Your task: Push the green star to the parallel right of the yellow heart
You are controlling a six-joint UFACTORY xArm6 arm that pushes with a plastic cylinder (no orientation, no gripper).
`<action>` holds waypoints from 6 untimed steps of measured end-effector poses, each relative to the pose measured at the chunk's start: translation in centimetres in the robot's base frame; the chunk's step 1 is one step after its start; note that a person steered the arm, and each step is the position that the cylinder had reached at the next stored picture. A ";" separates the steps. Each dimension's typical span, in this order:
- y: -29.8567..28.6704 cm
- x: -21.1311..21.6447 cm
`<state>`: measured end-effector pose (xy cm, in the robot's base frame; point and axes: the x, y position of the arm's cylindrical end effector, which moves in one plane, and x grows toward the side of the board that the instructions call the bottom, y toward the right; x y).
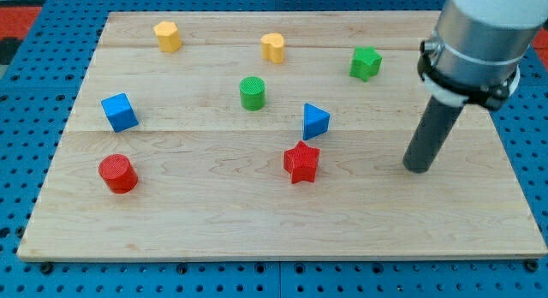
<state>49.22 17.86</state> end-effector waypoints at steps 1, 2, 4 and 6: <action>2.1 -3.3; 7.1 -4.3; 6.7 -8.9; 2.5 -13.1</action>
<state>36.07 20.38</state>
